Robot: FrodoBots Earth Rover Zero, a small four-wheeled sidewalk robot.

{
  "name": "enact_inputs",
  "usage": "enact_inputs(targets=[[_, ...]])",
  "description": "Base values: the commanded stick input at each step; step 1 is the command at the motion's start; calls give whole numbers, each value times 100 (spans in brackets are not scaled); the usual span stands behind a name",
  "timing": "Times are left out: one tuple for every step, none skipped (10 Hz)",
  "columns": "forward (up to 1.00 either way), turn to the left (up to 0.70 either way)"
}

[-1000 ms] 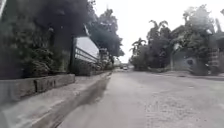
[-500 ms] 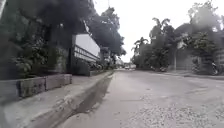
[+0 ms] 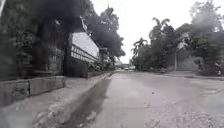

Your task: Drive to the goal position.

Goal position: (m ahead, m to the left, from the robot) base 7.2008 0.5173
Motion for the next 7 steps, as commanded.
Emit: enact_inputs(targets=[[70, -33], [70, -22], [70, -10], [70, 0], [70, 0], [70, 0], [70, 0]])
